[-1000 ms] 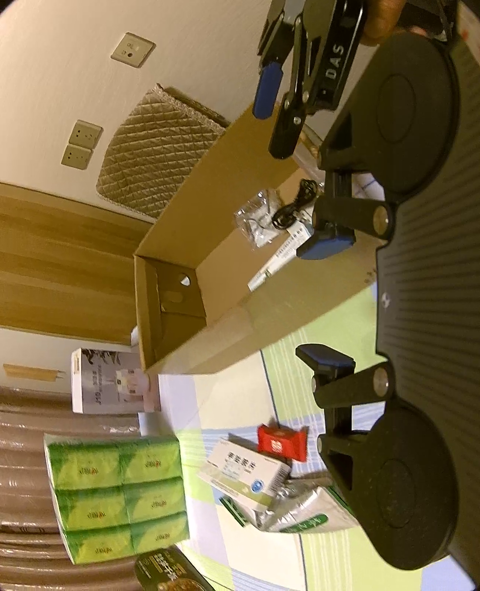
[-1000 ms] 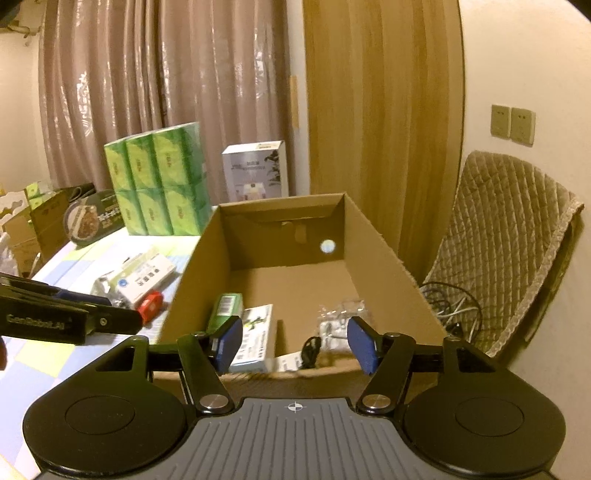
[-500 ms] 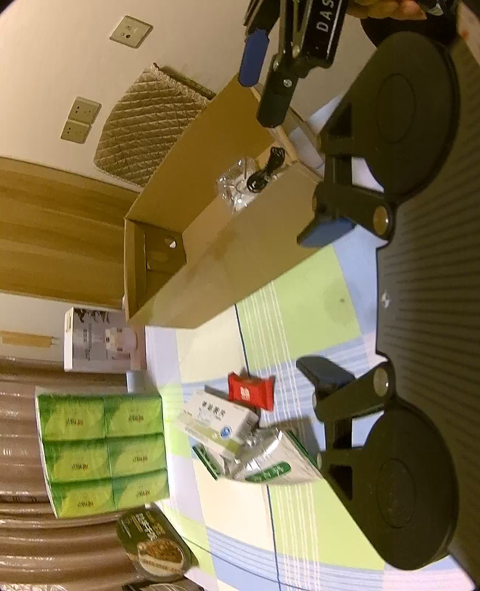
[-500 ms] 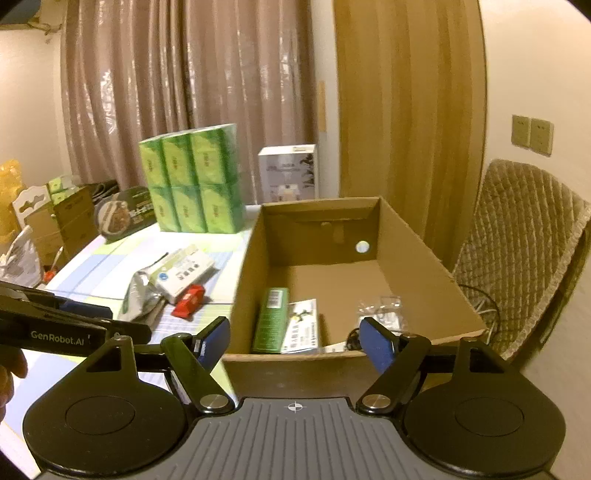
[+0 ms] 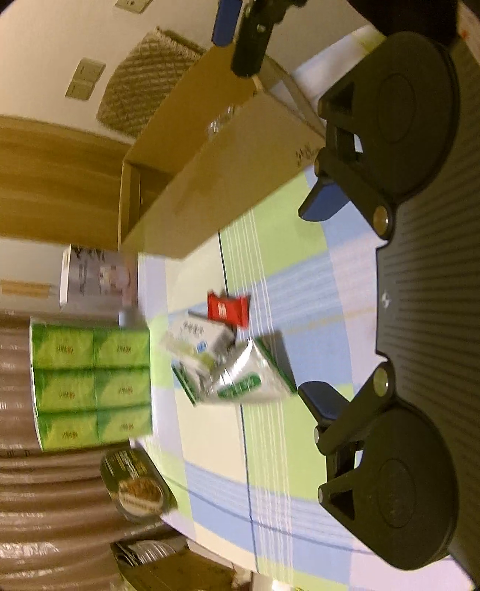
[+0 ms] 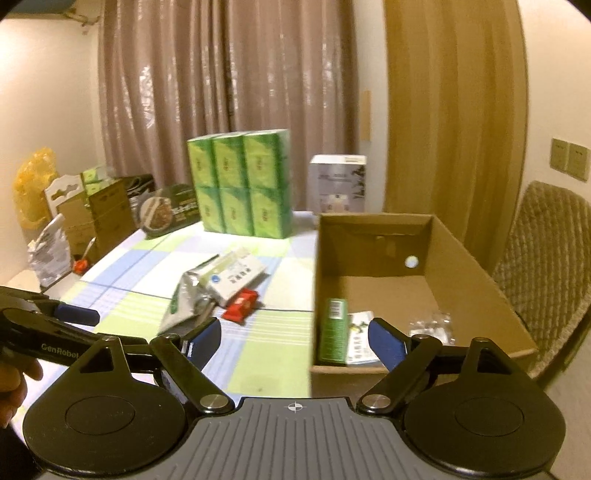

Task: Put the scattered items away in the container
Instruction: 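Move both tools back over the remaining items on the table, then grasp the silver foil bag with the left tool while the right tool grasps the red candy packet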

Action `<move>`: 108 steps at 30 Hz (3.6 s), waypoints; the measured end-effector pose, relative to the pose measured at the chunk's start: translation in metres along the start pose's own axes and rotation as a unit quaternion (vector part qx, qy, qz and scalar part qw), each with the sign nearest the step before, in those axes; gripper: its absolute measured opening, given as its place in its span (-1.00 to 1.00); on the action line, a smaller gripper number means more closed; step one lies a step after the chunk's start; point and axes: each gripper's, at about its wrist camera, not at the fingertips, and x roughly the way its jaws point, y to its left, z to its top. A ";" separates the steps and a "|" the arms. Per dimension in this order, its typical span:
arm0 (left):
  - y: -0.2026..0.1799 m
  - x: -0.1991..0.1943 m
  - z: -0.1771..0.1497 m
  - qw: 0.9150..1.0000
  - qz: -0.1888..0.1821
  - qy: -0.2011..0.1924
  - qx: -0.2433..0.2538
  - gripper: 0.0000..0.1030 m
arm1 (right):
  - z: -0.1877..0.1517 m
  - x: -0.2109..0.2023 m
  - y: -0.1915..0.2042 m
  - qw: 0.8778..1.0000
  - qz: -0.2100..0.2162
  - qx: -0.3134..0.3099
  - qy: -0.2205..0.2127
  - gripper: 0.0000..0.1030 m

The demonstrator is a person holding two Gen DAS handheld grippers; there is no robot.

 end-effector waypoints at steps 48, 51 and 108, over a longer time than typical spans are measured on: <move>0.090 0.198 0.082 0.994 -0.010 0.104 0.017 0.92 | -0.019 0.239 0.051 0.988 0.041 -0.083 0.126 0.64; 0.089 0.211 0.083 0.993 -0.008 0.116 0.028 0.91 | -0.017 0.251 0.048 0.988 0.038 -0.076 0.129 0.64; 0.050 0.068 -0.027 0.988 0.010 0.133 0.073 0.35 | -0.079 0.113 0.048 0.981 0.055 -0.008 0.187 0.20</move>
